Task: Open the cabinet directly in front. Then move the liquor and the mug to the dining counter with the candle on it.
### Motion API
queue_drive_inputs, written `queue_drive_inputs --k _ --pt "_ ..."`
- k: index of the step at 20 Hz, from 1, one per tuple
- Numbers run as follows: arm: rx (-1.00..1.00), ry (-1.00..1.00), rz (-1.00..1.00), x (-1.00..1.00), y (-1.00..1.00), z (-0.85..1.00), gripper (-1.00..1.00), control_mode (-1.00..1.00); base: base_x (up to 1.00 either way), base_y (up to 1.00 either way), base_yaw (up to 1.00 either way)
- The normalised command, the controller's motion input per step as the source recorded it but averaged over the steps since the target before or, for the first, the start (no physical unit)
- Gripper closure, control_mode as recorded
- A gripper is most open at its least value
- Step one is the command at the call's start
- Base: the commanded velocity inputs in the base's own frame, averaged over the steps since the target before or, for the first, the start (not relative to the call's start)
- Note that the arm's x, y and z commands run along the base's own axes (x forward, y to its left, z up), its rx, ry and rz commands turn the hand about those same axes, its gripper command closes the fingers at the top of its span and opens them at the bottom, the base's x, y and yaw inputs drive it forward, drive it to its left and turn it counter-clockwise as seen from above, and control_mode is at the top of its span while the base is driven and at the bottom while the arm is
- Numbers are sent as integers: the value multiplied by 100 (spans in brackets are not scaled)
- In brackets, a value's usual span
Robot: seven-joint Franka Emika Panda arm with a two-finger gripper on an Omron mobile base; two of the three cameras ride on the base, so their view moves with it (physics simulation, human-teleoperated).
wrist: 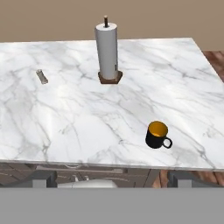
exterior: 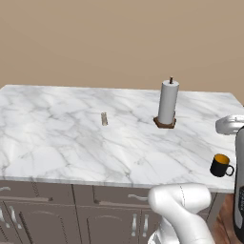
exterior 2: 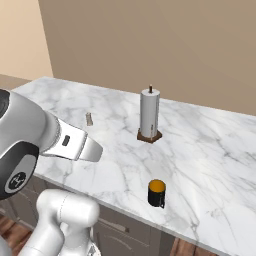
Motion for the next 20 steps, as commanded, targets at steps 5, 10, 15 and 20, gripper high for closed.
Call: queue_drive_inputs --k 5,10,15,20 --pt "0 0 0 0 0 0 -100 100 -24 0 0" --pt "0 0 0 0 0 0 -100 100 -48 0 0" --pt "0 0 0 0 0 0 -100 100 -43 0 0" --pt "0 0 0 0 0 0 -100 100 -45 0 0"
